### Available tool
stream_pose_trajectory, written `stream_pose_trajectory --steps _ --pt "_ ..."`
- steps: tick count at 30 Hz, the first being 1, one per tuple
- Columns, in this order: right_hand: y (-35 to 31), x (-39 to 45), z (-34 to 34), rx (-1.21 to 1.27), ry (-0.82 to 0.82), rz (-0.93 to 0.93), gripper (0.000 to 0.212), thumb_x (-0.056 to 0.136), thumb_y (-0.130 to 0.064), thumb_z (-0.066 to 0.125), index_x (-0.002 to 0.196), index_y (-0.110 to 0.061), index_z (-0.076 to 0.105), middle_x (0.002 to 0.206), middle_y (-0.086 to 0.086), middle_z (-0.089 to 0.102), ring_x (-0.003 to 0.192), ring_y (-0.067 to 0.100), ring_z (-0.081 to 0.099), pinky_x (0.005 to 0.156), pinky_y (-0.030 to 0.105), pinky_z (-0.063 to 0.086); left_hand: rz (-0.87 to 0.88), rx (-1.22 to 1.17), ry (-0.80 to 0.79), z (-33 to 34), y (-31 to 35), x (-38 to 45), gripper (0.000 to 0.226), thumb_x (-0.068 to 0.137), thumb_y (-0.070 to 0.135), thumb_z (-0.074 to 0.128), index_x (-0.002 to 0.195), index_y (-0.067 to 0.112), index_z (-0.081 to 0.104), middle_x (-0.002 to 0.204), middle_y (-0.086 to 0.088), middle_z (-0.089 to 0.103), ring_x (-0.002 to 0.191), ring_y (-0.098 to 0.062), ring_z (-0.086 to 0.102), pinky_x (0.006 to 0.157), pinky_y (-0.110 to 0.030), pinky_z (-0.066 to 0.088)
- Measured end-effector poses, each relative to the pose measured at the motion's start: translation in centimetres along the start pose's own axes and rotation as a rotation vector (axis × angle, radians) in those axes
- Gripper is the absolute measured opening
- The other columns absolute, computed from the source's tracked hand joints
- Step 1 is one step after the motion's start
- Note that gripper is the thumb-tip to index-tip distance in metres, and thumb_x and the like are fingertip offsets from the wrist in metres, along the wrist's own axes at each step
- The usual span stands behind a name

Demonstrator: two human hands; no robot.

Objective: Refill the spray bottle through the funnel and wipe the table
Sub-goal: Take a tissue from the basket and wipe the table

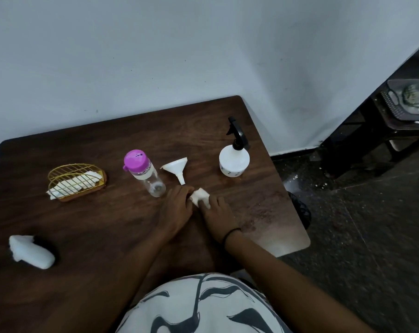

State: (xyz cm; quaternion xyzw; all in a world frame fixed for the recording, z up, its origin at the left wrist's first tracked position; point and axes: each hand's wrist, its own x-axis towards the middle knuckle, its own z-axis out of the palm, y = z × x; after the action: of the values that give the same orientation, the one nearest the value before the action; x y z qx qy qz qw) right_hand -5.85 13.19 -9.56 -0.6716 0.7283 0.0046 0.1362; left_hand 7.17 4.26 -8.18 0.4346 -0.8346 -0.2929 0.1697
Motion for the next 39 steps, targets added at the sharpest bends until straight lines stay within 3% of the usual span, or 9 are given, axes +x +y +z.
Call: stream_pose_trajectory --steps 5,10,16,21,25,30,34,37,39 --pt "4.1 -0.2 -0.4 0.037 0.033 0.207 0.046 0.103 -0.019 0.033 0.149 -0.013 0.033 0.14 0.022 0.04 0.119 0.035 0.043 0.095 0.04 0.043 0.075 0.064 -0.034 0.7 0.5 0.1 0.024 0.089 0.004 0.06 0.111 0.009 0.066 0.111 -0.006 0.067 0.106 -0.023 0.058 0.097 -0.029 0.04" --pt "4.5 -4.5 1.0 0.043 0.047 0.172 0.045 0.102 -0.022 0.038 0.146 -0.015 0.039 0.132 0.018 0.047 0.111 0.033 0.049 0.089 0.039 0.045 0.223 0.107 -0.15 1.8 1.5 -0.1 0.027 0.085 0.004 0.063 0.112 0.008 0.068 0.114 -0.009 0.068 0.104 -0.029 0.061 0.096 -0.04 0.048" --pt "4.4 -9.3 1.4 0.082 0.126 0.226 0.028 0.078 -0.029 0.072 0.102 -0.018 0.065 0.1 0.007 0.062 0.083 0.028 0.06 0.067 0.035 0.048 0.373 0.209 -0.254 3.1 2.9 0.0 0.043 0.087 0.0 0.062 0.128 0.007 0.066 0.139 -0.011 0.061 0.127 -0.03 0.056 0.11 -0.039 0.044" --pt "5.4 -9.9 2.0 -0.011 0.231 0.2 0.016 0.07 -0.013 0.08 0.077 -0.014 0.066 0.078 0.007 0.063 0.063 0.027 0.059 0.057 0.032 0.046 0.346 0.254 -0.293 4.0 3.6 0.9 0.038 0.089 0.01 0.065 0.126 0.009 0.067 0.136 -0.012 0.063 0.123 -0.03 0.059 0.107 -0.041 0.045" --pt "6.4 -9.6 1.9 0.013 0.31 0.204 0.014 0.07 -0.008 0.078 0.075 -0.011 0.065 0.075 0.01 0.062 0.064 0.028 0.058 0.057 0.033 0.046 0.345 0.293 -0.313 4.3 3.9 1.8 0.035 0.085 0.014 0.069 0.119 0.009 0.071 0.13 -0.011 0.065 0.118 -0.029 0.06 0.101 -0.04 0.048" --pt "7.3 -9.6 0.2 0.294 0.328 0.271 0.01 0.074 -0.003 0.071 0.073 -0.007 0.062 0.074 0.012 0.064 0.069 0.033 0.06 0.061 0.036 0.048 0.389 0.359 -0.351 4.5 3.8 2.0 0.044 0.08 0.033 0.07 0.121 0.017 0.07 0.134 -0.005 0.062 0.124 -0.026 0.056 0.102 -0.045 0.046" --pt "8.9 -10.0 -1.7 0.702 0.332 0.365 0.01 0.093 -0.014 0.055 0.085 -0.011 0.058 0.081 0.006 0.065 0.077 0.022 0.058 0.066 0.038 0.045 0.433 0.212 -0.333 5.2 5.3 1.9 0.025 0.081 0.022 0.072 0.105 0.013 0.074 0.118 -0.006 0.071 0.111 -0.027 0.064 0.094 -0.045 0.049" --pt "10.5 -11.2 -2.7 0.989 0.45 0.458 0.008 0.094 -0.013 0.056 0.088 -0.017 0.061 0.078 -0.01 0.061 0.07 0.002 0.056 0.064 0.025 0.046 0.338 0.041 -0.39 5.5 7.7 2.2 0.01 0.091 0.013 0.067 0.098 0.014 0.074 0.094 -0.001 0.073 0.086 -0.014 0.065 0.08 -0.019 0.047" --pt "11.7 -12.2 -2.9 1.087 0.564 0.516 0.003 0.093 -0.018 0.061 0.093 -0.018 0.064 0.081 -0.012 0.062 0.072 0.0 0.057 0.066 0.02 0.047 0.245 -0.041 -0.444 6.1 9.5 2.7 0.01 0.093 0.013 0.065 0.098 0.014 0.073 0.09 0.0 0.072 0.078 -0.006 0.061 0.069 -0.006 0.041"
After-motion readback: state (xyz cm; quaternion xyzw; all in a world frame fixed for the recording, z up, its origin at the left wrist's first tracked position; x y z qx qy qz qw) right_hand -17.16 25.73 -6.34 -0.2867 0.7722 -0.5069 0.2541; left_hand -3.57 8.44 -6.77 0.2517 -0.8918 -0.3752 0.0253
